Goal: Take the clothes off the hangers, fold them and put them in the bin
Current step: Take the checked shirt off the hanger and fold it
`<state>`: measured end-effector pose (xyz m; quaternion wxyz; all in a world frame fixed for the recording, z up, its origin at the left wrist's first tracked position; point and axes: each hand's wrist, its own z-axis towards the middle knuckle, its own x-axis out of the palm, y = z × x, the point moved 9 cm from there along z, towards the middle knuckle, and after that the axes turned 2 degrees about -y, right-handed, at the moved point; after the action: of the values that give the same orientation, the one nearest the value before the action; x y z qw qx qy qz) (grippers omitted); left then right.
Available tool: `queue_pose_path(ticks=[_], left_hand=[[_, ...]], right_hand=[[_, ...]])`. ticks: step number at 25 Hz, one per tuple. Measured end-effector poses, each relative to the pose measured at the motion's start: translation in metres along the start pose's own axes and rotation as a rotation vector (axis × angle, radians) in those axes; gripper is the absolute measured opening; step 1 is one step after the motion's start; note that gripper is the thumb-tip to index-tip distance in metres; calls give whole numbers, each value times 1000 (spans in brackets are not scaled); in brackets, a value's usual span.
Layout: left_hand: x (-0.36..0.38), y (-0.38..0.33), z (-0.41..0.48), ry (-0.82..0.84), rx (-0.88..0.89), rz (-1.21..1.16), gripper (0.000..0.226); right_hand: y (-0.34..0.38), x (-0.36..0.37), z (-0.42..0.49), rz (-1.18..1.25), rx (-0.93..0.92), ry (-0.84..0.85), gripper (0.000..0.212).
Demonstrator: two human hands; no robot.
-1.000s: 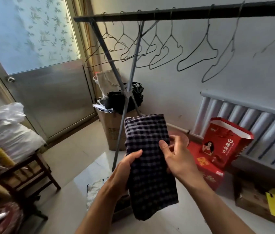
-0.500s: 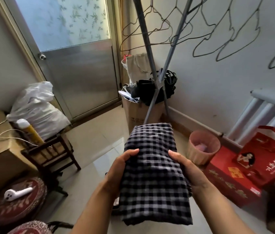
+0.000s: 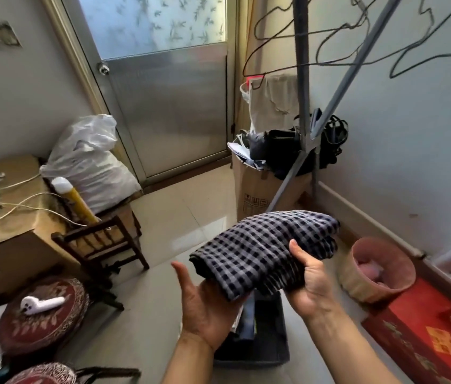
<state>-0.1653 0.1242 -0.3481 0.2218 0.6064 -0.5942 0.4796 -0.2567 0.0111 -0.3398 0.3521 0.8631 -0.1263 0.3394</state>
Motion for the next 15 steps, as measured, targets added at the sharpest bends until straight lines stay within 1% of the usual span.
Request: queue_pose_path(ticks=[1, 2, 5, 6, 8, 10, 12, 15], left_hand=[[-4, -5, 8, -56, 18, 96, 118], [-8, -10, 15, -116, 33, 209, 108], [-28, -31, 37, -290, 90, 438, 46], [-34, -43, 44, -335, 115, 515, 36], [-39, -70, 59, -341, 164, 659, 32], [-41, -94, 77, -305, 189, 779, 30], [-48, -107, 100, -273, 153, 846, 29], [-80, -117, 140, -291, 89, 873, 32]], right_hand=[[-6, 0, 12, -20, -11, -14, 51], [-10, -1, 23, -39, -24, -26, 52], [-31, 0, 45, -62, -3, -40, 55], [-36, 0, 52, -52, 21, -41, 54], [-41, -1, 65, -12, 64, -47, 51], [-43, -7, 86, 33, 100, -85, 59], [-50, -19, 114, 16, 141, -165, 64], [-71, -44, 156, -52, 174, -297, 61]])
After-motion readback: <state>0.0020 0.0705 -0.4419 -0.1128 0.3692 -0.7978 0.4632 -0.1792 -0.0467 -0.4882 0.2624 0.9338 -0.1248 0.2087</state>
